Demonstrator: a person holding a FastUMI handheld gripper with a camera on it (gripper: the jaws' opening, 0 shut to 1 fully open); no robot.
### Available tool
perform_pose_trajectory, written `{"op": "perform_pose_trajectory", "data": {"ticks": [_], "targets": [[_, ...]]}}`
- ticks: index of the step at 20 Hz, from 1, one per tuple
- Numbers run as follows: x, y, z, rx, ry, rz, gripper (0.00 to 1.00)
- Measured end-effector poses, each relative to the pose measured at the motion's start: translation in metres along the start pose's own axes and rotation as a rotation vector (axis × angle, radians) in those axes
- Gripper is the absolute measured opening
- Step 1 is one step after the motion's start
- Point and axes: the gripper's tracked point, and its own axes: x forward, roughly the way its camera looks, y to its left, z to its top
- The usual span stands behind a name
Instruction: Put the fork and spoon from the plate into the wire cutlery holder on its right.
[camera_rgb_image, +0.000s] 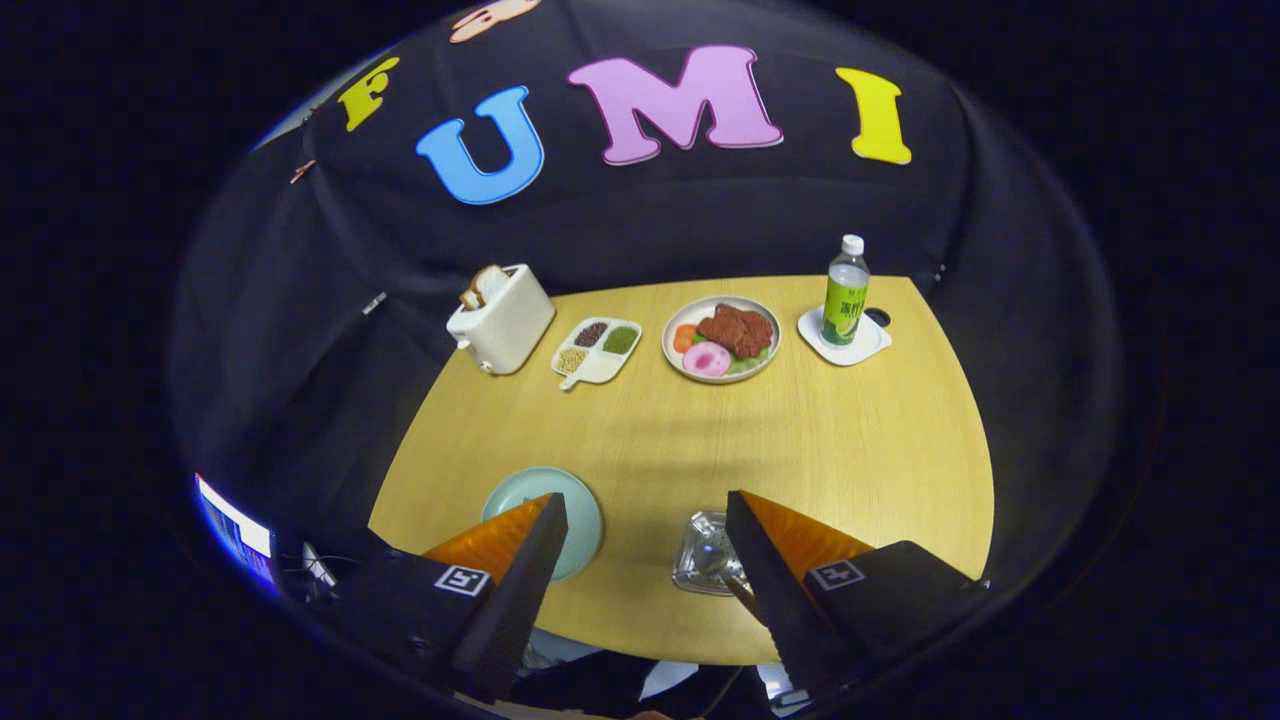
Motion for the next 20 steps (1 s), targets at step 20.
{"op": "perform_pose_trajectory", "data": {"ticks": [20], "targets": [[0.160,0.151,-0.205,-0.073,0.419,-0.113,1.00]]}}
